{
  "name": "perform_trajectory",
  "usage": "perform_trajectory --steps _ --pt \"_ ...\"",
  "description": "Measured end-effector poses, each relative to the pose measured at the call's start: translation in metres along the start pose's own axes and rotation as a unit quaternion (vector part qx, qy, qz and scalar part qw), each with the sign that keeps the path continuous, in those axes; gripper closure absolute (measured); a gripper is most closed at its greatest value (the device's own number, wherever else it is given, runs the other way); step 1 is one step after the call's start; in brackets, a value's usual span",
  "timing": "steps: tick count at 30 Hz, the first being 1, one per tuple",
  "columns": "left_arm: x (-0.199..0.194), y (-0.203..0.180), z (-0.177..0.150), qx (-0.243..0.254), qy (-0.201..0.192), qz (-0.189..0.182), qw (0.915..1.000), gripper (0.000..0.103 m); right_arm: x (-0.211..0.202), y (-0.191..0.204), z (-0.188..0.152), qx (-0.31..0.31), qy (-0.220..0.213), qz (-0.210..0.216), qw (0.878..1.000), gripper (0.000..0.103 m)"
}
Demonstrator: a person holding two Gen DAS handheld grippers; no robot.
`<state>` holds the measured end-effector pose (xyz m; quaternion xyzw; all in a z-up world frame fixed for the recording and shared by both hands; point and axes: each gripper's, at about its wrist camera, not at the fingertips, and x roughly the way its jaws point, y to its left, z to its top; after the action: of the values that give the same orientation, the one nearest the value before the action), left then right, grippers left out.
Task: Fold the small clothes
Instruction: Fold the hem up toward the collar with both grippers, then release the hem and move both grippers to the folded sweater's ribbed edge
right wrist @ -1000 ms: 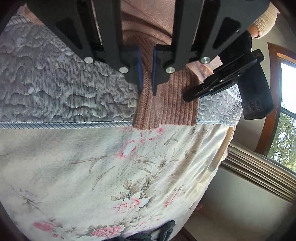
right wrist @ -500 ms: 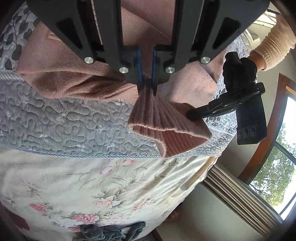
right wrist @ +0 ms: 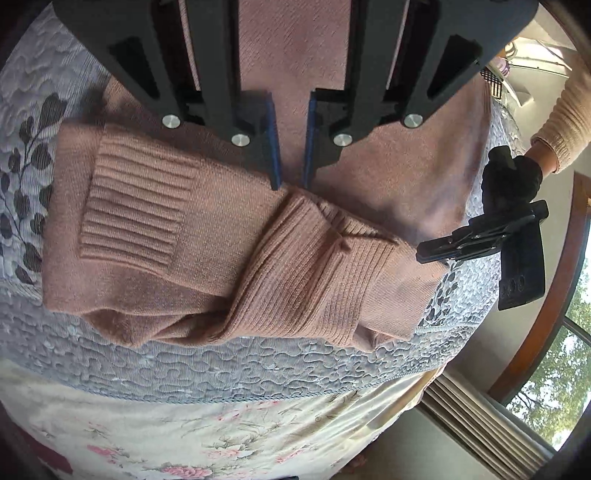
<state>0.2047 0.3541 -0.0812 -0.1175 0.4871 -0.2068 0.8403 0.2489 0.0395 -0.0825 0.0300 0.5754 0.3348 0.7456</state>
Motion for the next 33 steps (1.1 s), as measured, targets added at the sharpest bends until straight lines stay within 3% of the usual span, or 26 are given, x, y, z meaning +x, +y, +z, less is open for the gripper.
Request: perform_trajectory --steps 1,3,7,11,14,15,16,17,20,25,33 --pt "-0.004 0.001 0.001 -0.012 -0.004 -0.006 0.9999 0.078 -0.003 -0.001 -0.002 0.015 -0.003 0.012 1.000 0.081" --pt "-0.006 -0.001 0.006 -0.036 -0.008 -0.029 0.9989 0.060 -0.006 -0.004 0.001 0.048 -0.015 0.034 0.998 0.074" --pt "0.015 -0.013 0.021 -0.066 0.012 -0.032 0.9972 0.054 0.007 -0.009 0.015 0.105 -0.024 0.058 0.992 0.059" --pt "0.044 -0.014 0.025 -0.093 0.039 -0.020 0.9947 0.054 0.038 -0.017 0.025 0.144 0.003 0.050 0.988 0.059" --pt "0.055 -0.012 0.023 -0.103 0.037 -0.020 0.9938 0.058 0.056 -0.020 0.026 0.155 0.015 0.057 0.986 0.062" --pt "0.057 -0.012 0.023 -0.104 0.036 -0.020 0.9937 0.069 0.059 -0.019 0.027 0.154 0.016 0.061 0.986 0.073" --pt "0.059 -0.012 0.023 -0.106 0.037 -0.022 0.9935 0.076 0.062 -0.018 0.028 0.151 0.021 0.060 0.987 0.091" --pt "0.060 -0.011 0.023 -0.108 0.039 -0.022 0.9932 0.085 0.063 -0.018 0.029 0.147 0.025 0.056 0.987 0.095" --pt "0.053 -0.010 0.023 -0.096 0.029 -0.020 0.9948 0.091 0.050 -0.016 0.031 0.126 0.012 0.039 0.991 0.095" --pt "0.040 -0.009 0.024 -0.071 0.017 -0.014 0.9972 0.091 0.021 -0.027 0.031 0.122 -0.017 0.030 0.992 0.096" --pt "0.057 -0.005 0.016 -0.067 0.029 0.009 0.9973 0.090 0.053 -0.039 0.015 0.124 0.015 -0.005 0.992 0.097"
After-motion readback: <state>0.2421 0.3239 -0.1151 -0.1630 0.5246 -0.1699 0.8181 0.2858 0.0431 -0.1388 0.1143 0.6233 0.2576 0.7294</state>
